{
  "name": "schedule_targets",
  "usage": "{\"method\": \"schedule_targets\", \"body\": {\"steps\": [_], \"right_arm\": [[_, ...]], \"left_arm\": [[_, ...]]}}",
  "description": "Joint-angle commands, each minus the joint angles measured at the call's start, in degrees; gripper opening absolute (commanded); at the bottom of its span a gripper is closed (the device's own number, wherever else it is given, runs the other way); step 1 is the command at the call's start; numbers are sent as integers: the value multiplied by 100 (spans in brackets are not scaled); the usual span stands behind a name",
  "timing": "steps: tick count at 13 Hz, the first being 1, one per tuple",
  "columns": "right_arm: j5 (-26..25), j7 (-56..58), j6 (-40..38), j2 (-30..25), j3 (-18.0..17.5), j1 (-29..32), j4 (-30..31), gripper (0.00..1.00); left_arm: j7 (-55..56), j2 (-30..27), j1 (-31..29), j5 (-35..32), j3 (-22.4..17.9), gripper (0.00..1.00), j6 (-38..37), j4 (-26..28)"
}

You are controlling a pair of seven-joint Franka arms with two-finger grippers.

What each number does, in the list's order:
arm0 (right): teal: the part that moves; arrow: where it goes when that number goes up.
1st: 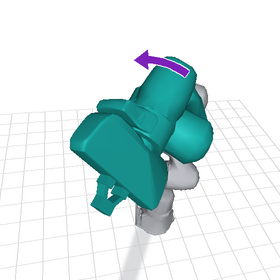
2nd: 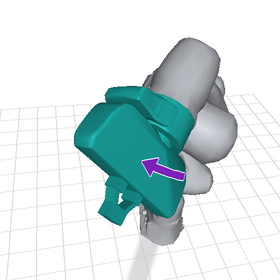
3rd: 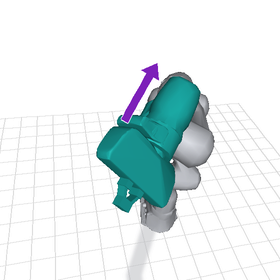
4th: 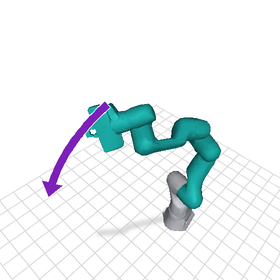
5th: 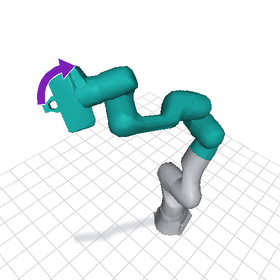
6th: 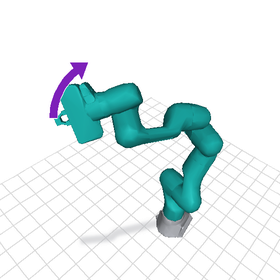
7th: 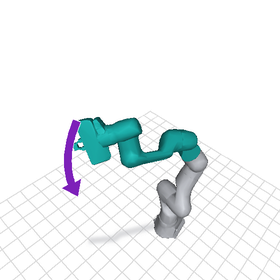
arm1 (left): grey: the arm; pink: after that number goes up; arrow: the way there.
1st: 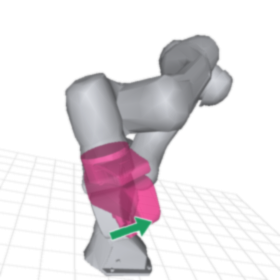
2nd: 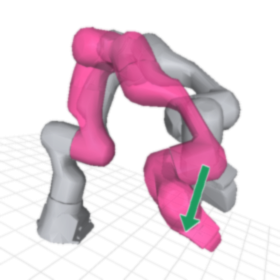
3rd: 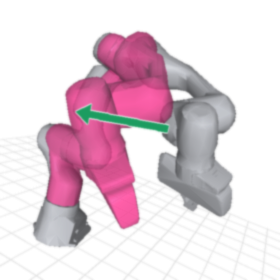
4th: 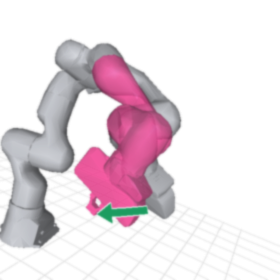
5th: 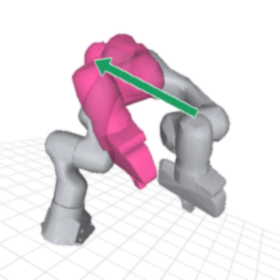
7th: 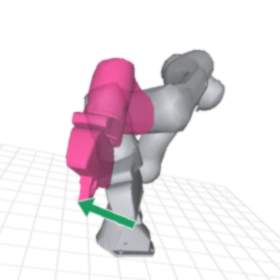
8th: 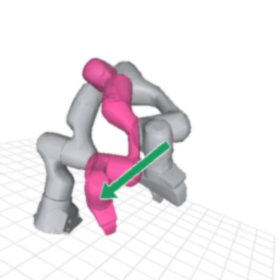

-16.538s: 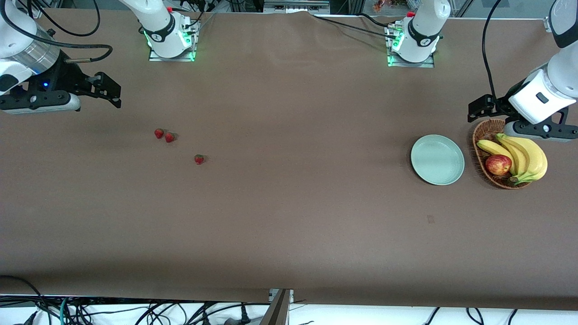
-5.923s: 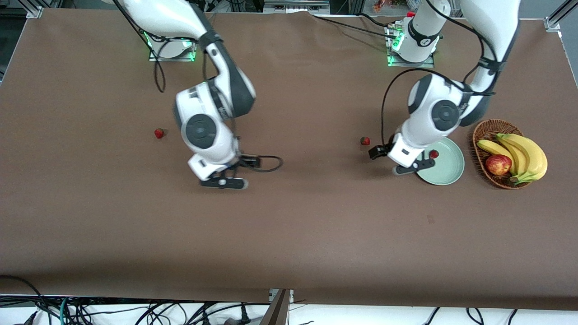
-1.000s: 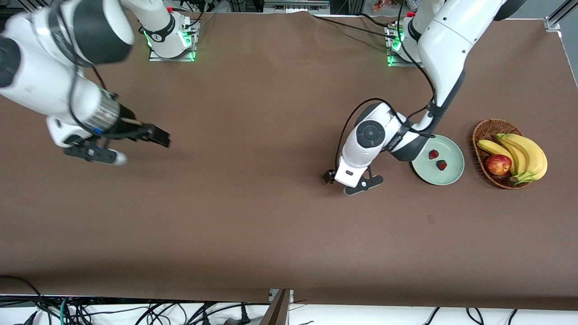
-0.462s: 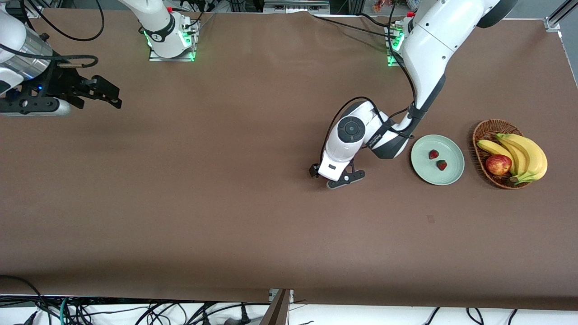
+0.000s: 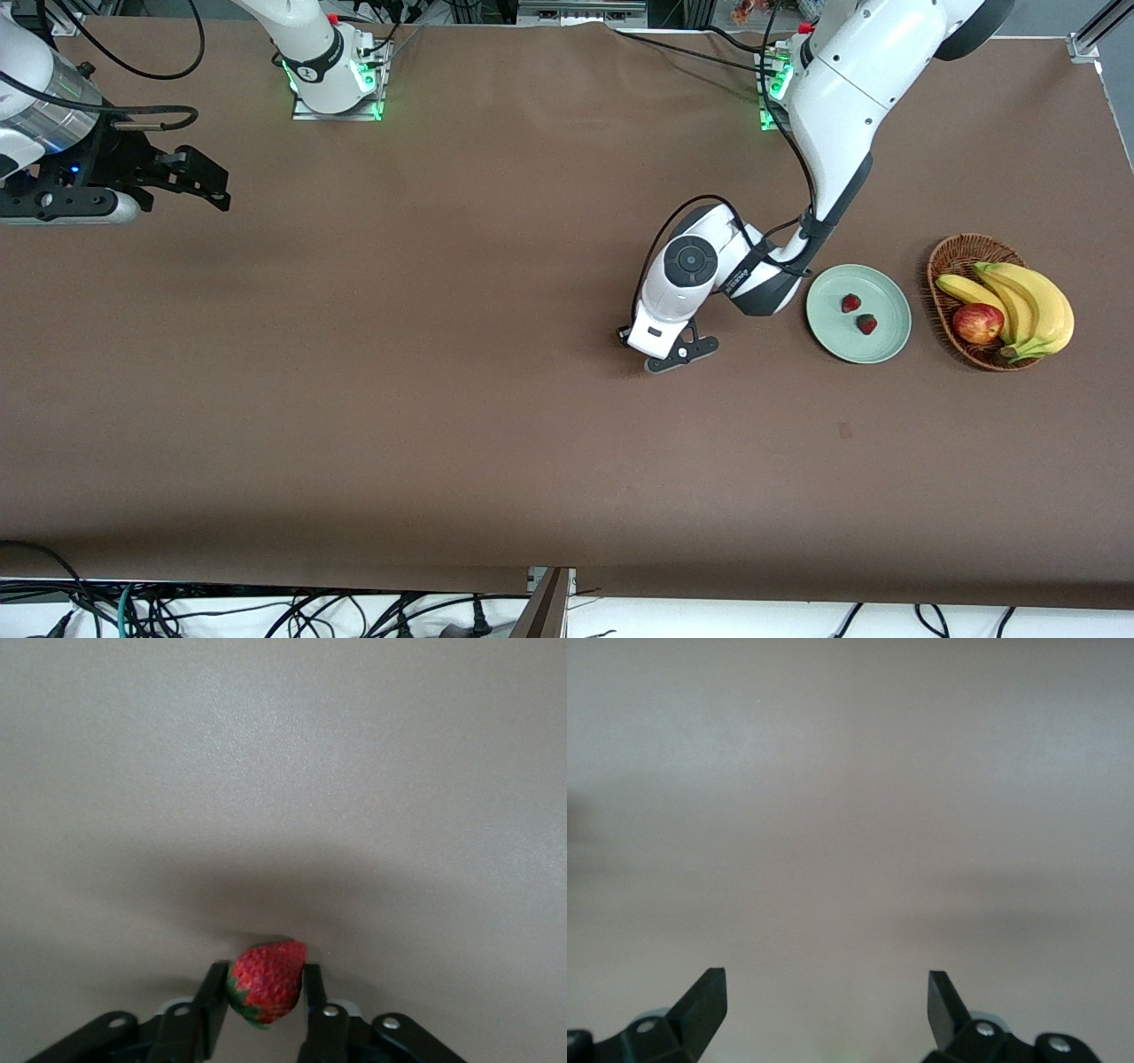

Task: Collect all strawberries into plate
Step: 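Carry the last strawberry onto the plate and open the left gripper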

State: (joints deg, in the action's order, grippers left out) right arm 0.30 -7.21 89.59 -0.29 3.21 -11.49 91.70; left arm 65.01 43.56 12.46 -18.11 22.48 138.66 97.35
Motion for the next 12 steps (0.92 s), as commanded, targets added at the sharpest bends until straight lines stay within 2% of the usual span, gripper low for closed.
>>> {"method": "schedule_targets", "body": {"steps": [1,4,6,8,12], "right_arm": [[-118,97,-143,37,-93,86,-284,100],[-126,158,-143,64,-75,147,-346,100],[-135,106,-117,82,-84,121,-364,100],[-241,167,-143,108,-75,147,-364,100],[-258,114,-126,108,-136,68,-364,100]], "left_arm": [[161,4,-33,-175,11,13,-163,-234],[-302,-224,-260,-9,19,10,-918,-568],[-1274,-618,-437,717,-137,7,-1199,-455],[-2417,-1014,-464,1473,-655,7,-1682,-314],[-4755,-2033,-534,2345,-1788,7,-1790,896]]}}
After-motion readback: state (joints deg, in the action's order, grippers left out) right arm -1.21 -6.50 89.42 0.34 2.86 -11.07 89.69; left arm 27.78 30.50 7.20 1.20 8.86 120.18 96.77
